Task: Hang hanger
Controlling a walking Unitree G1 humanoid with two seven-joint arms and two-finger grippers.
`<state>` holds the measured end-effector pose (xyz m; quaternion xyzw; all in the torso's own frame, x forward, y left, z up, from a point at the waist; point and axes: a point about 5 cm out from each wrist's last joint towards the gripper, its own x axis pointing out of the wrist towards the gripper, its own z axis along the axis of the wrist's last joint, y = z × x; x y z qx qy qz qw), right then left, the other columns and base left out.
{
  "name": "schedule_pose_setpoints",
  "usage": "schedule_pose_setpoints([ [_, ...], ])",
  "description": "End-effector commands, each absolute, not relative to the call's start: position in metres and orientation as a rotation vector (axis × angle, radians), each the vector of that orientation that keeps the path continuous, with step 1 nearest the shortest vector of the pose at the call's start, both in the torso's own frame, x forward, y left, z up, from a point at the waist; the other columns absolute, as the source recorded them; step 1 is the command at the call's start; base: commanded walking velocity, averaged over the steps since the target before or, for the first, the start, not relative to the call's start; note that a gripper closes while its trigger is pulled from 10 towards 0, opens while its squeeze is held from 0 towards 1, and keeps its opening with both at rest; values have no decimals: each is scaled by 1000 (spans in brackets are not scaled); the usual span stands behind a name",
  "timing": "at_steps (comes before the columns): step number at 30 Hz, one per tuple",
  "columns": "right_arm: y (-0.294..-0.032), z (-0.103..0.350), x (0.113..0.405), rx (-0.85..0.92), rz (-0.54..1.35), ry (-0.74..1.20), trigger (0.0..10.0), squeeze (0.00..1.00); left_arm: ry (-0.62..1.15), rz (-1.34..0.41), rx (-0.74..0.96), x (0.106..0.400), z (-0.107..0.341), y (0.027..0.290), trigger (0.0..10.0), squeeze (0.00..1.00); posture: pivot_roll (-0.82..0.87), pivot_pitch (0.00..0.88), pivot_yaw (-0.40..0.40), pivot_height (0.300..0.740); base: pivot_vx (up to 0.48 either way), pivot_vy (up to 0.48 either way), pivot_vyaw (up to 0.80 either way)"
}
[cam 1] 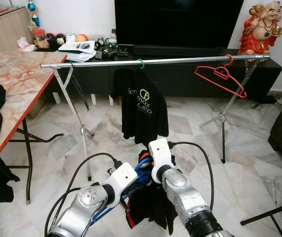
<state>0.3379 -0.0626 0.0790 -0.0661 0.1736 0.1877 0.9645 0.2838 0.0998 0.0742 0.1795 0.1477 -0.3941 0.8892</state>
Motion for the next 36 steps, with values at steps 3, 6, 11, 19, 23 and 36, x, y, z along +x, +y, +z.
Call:
schedule_pose_setpoints([
  [3,-78,80,342,-196,295,349,10000,0,324,-839,413,283,71,100,10000,0,42,0,-38,740,0,0,0],
  [6,-82,80,344,-194,266,353,10000,0,338,-850,415,282,69,102,10000,0,41,0,-37,740,0,0,0],
  [11,-87,78,346,-220,236,357,10000,0,358,-858,439,279,67,107,10000,0,49,0,-34,740,0,0,0],
  [19,-88,75,346,-254,217,360,10000,0,357,-838,469,281,69,117,10000,0,58,0,-36,740,0,0,0],
  [23,-87,74,345,-249,214,363,10000,0,335,-799,467,286,73,121,10000,0,57,0,-38,740,0,0,0],
  [36,-54,88,341,-192,389,304,10000,0,297,-860,408,286,75,102,10000,0,49,0,-39,740,0,0,0],
])
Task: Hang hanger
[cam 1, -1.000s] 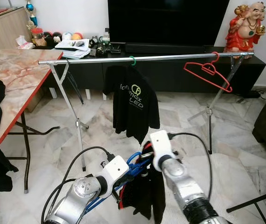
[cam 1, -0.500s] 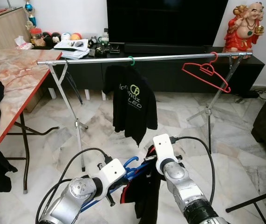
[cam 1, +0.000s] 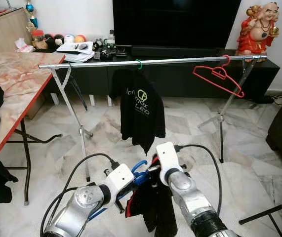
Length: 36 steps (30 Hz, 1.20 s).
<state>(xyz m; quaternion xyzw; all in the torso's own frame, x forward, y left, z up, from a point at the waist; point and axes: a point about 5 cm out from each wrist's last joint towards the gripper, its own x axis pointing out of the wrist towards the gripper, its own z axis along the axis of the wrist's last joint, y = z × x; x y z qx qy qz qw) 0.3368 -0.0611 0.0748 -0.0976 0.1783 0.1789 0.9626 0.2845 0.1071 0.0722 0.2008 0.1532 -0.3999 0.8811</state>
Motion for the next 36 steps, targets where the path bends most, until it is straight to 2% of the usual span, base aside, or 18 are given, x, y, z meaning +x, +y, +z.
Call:
schedule_pose_setpoints([
  [1,-50,89,339,-194,422,301,10000,0,297,-857,408,286,75,101,10000,0,47,0,-37,740,0,0,0],
  [9,-43,100,336,-145,501,284,10000,0,283,-847,361,288,76,96,10000,0,44,0,-37,740,0,0,0],
  [20,-35,102,326,-170,661,271,10000,0,270,-874,316,286,76,84,10000,0,41,0,-40,740,0,0,0],
  [31,-68,100,335,-139,549,303,10000,0,205,-779,210,297,86,83,10000,0,36,0,-42,740,0,0,0],
  [36,-73,103,336,-34,535,290,10000,0,204,-767,176,298,87,82,10000,0,38,0,-45,740,0,0,0],
])
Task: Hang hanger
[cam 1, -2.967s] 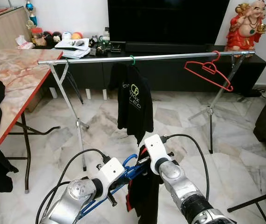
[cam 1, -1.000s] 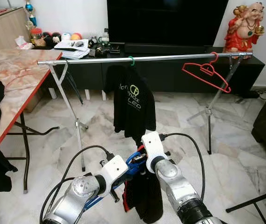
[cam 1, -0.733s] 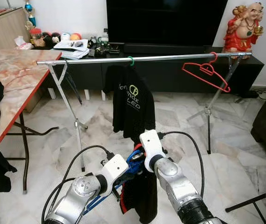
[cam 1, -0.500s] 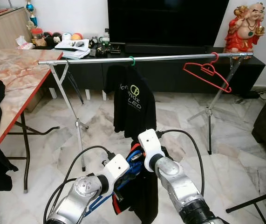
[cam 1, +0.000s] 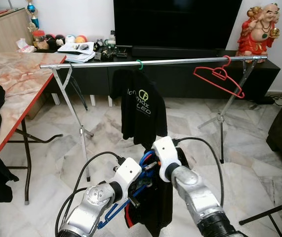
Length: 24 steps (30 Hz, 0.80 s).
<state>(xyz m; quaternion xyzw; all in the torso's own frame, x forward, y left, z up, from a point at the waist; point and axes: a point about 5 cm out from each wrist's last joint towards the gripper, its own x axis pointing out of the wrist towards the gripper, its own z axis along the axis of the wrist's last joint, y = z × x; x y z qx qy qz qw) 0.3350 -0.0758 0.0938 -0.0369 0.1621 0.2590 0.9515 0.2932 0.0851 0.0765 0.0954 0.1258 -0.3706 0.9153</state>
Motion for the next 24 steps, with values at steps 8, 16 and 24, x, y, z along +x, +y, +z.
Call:
schedule_pose_setpoints([
  [8,-92,108,335,190,486,238,10000,0,199,-730,127,300,87,83,10000,0,31,0,-45,740,0,0,0],
  [16,-100,88,326,57,519,328,10000,0,183,-711,88,303,91,82,10000,0,29,0,-45,740,0,0,0],
  [24,-75,103,311,54,776,235,10000,0,185,-716,87,304,91,82,10000,0,29,0,-42,740,0,0,0],
])
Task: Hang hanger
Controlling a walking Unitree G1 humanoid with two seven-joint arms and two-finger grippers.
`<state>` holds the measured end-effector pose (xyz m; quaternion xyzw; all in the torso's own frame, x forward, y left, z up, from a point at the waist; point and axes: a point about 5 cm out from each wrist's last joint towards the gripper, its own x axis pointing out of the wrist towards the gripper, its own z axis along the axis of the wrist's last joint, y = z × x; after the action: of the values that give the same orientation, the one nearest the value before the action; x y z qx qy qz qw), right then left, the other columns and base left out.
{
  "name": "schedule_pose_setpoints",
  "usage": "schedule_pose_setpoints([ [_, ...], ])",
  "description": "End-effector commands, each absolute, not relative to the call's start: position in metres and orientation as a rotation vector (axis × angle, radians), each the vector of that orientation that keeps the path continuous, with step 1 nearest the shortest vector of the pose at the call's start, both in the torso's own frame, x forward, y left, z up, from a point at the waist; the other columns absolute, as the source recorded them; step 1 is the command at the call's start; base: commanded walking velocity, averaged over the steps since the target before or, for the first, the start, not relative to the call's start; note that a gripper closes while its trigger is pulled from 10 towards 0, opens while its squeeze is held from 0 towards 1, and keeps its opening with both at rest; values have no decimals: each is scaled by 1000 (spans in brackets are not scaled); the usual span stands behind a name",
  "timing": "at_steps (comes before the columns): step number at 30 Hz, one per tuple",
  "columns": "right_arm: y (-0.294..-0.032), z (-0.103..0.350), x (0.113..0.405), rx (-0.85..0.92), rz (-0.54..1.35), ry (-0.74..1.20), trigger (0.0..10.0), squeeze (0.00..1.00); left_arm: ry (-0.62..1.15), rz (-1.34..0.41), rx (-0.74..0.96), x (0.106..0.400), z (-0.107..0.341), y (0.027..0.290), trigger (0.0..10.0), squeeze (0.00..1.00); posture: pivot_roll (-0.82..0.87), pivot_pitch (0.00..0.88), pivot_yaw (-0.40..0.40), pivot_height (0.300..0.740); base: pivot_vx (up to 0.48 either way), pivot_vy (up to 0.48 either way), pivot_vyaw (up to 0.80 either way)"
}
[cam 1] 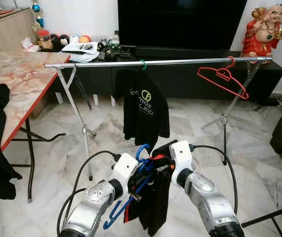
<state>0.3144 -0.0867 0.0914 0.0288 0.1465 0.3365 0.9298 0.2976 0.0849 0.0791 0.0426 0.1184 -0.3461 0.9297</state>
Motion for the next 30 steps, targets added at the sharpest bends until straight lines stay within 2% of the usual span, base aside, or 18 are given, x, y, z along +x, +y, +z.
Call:
schedule_pose_setpoints([
  [1,-75,103,311,54,776,235,10000,0,185,-716,87,304,91,82,10000,0,29,0,-42,740,0,0,0],
  [8,-56,111,296,14,957,175,10000,0,186,-740,78,303,91,77,10000,0,28,0,-41,740,0,0,0],
  [12,-56,106,291,-34,987,201,10000,0,185,-741,76,303,91,77,10000,0,29,0,-43,740,0,0,0],
  [16,-64,93,293,-105,938,266,10000,0,184,-736,72,303,91,77,10000,0,29,0,-43,740,0,0,0],
  [17,-65,92,293,-112,934,271,10000,67,183,-735,71,303,91,78,10000,0,28,0,-43,740,0,0,0],
  [18,-67,92,293,-125,927,277,10000,263,182,-734,69,303,91,78,10000,0,27,0,-43,740,0,0,0],
  [19,-67,92,293,-125,927,277,10000,263,182,-734,69,303,91,78,10000,0,27,0,-43,740,0,0,0],
  [20,-69,91,294,-146,912,289,10000,651,181,-731,67,303,91,78,10000,0,28,0,-43,740,0,0,0],
  [21,-70,90,294,-153,907,292,10000,651,181,-730,66,303,91,78,10000,0,28,0,-43,740,0,0,0],
  [22,-71,90,296,-166,892,296,10000,702,179,-728,64,304,91,79,10000,0,27,0,-44,740,0,0,0],
  [30,-88,87,311,-173,709,335,10000,698,180,-711,59,305,90,83,10000,0,29,0,-44,740,0,0,0],
])
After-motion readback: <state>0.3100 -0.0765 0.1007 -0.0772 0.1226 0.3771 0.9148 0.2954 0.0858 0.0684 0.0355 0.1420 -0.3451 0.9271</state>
